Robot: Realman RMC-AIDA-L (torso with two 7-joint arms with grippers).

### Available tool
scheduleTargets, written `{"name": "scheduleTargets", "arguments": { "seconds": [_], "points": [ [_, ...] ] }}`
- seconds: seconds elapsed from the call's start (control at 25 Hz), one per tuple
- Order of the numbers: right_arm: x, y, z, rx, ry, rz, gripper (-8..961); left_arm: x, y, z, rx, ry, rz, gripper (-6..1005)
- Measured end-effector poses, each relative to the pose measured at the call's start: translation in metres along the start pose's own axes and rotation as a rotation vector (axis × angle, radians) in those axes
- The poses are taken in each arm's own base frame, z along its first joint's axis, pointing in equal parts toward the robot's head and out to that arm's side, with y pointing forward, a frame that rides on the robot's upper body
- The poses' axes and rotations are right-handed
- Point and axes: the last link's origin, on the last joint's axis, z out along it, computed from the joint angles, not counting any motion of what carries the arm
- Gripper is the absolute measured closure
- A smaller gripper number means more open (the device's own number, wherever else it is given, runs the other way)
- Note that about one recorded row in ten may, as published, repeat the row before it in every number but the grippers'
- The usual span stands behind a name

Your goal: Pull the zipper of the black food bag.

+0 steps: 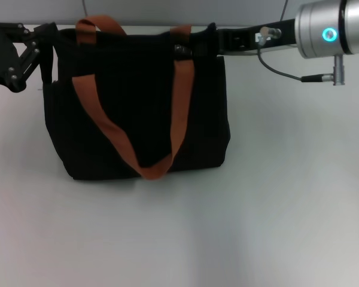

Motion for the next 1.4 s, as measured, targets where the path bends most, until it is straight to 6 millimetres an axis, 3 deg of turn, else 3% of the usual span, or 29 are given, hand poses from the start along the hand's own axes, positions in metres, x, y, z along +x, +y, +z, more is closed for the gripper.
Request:
{"name": "scheduleTargets", "arguments": {
  "seconds": [0.4,0.68,0.84,1.0,1.08,1.12,1.24,1.28,1.36,1.4],
  "points": [
    [-0.003,0.0,-0.006,-0.024,-0.031,0.003,953,0.0,0.0,0.001,-0.001,0.001,0.0,968],
    [0.003,-0.01,-0.041,-0.238,-0.285,-0.044,931,0.0,0.002,0.0,-0.001,0.011,-0.007,968],
    [0.011,-0.018,-0.055,-0.302,-0.358,-0.07,779,0.0,0.004,0.001,-0.003,0.014,-0.021,967],
    [0.031,-0.019,-0.072,-0.432,-0.408,-0.177,613,-0.001,0.006,0.001,-0.004,0.016,-0.046,967],
    [0.055,-0.017,-0.081,-0.535,-0.43,-0.296,528,-0.003,0.007,0.002,-0.006,0.017,-0.071,967],
    [0.055,-0.017,-0.081,-0.535,-0.43,-0.296,484,-0.003,0.007,0.002,-0.006,0.017,-0.071,967],
    [0.085,-0.019,-0.087,-0.59,-0.443,-0.434,351,-0.004,0.008,0.001,-0.004,0.015,-0.092,967],
    [0.105,-0.023,-0.088,-0.592,-0.438,-0.509,307,-0.005,0.008,0.001,0.0,0.012,-0.106,968],
    [0.113,-0.023,-0.088,-0.592,-0.426,-0.534,280,-0.005,0.008,0.0,0.002,0.011,-0.117,968],
    [0.132,-0.025,-0.085,-0.585,-0.39,-0.579,267,-0.006,0.008,0.0,0.006,0.01,-0.133,968]
  ]
}}
